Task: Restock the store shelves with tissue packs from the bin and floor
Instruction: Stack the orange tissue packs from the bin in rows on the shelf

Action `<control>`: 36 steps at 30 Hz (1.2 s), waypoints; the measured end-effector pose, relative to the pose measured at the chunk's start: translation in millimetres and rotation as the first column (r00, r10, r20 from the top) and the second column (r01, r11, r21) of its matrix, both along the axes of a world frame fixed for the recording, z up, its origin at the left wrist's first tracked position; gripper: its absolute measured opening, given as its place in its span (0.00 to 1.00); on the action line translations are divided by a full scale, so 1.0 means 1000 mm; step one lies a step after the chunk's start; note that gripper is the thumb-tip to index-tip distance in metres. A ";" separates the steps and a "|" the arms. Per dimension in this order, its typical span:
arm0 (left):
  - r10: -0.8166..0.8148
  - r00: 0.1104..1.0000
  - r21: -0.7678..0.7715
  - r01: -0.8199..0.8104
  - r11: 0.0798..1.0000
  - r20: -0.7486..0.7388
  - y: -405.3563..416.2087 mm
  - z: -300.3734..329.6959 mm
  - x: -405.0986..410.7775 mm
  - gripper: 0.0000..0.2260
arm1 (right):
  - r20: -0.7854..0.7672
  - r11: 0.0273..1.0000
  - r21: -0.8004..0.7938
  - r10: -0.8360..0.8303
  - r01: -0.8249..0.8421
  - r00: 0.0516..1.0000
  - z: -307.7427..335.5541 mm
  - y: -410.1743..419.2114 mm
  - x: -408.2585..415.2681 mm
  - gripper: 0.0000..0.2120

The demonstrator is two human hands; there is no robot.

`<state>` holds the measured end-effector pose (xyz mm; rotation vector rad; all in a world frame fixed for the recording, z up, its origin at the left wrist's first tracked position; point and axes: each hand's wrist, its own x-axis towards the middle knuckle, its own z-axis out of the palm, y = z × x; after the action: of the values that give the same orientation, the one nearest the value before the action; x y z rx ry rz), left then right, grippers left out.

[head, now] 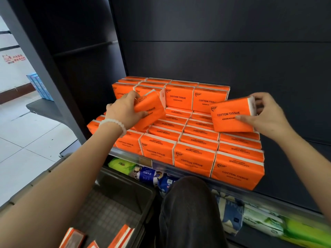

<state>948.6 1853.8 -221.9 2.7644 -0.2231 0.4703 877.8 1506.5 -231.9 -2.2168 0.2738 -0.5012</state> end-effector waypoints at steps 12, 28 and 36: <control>0.036 0.998 0.189 -0.028 0.982 -0.042 -0.006 -0.010 0.005 0.27 | -0.029 0.996 -0.079 0.031 -0.033 0.999 -0.021 0.001 -0.005 0.24; -0.276 0.957 0.053 0.272 0.961 0.088 -0.045 -0.006 0.042 0.22 | 0.076 0.977 -0.214 0.036 -0.019 0.996 -0.009 0.016 0.043 0.23; -0.330 0.924 0.237 0.282 0.930 0.196 -0.087 -0.001 0.076 0.21 | 0.175 0.969 -0.248 0.056 -0.011 0.983 -0.018 0.014 0.065 0.24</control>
<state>1024.5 1767.2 -222.8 2.7898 -0.7925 0.7204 943.0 1520.4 -250.0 -2.3910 0.0800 -0.7480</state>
